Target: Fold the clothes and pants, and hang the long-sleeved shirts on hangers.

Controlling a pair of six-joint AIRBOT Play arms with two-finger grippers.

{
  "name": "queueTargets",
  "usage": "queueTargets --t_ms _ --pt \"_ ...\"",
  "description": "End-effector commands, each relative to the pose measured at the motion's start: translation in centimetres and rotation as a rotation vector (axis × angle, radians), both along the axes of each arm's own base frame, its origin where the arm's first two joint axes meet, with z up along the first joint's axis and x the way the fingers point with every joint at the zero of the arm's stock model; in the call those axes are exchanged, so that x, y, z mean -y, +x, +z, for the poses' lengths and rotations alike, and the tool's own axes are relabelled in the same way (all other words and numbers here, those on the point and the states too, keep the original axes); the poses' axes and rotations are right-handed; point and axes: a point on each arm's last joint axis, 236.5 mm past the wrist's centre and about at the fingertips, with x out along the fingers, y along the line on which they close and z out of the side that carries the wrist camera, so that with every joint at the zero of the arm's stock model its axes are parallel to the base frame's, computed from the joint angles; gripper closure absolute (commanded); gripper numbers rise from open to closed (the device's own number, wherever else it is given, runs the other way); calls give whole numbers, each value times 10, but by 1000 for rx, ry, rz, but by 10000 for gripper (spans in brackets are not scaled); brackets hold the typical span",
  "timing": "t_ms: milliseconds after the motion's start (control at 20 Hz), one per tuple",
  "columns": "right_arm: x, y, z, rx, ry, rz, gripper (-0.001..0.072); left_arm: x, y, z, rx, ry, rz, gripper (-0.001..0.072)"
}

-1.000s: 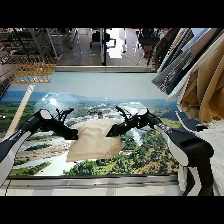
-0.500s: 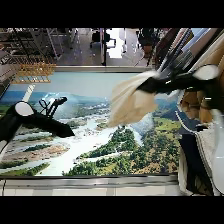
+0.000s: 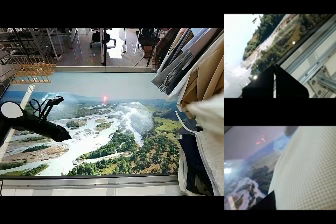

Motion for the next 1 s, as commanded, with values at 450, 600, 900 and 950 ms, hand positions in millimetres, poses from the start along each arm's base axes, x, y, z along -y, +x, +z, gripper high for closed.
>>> queueTargets --t_ms 450,600,900,950 --pt "18 -234 -242 -694 497 -608 44 0 -3 1 3 2 -21 691" --pt "55 -223 -199 -658 365 -601 33 -1 -5 0 -3 4 -25 691" --pt "136 -83 15 -53 -293 -524 31 -53 -1 -23 -13 245 50 689" --pt "117 -36 48 109 -313 -428 31 -72 1 -28 -19 324 95 690"
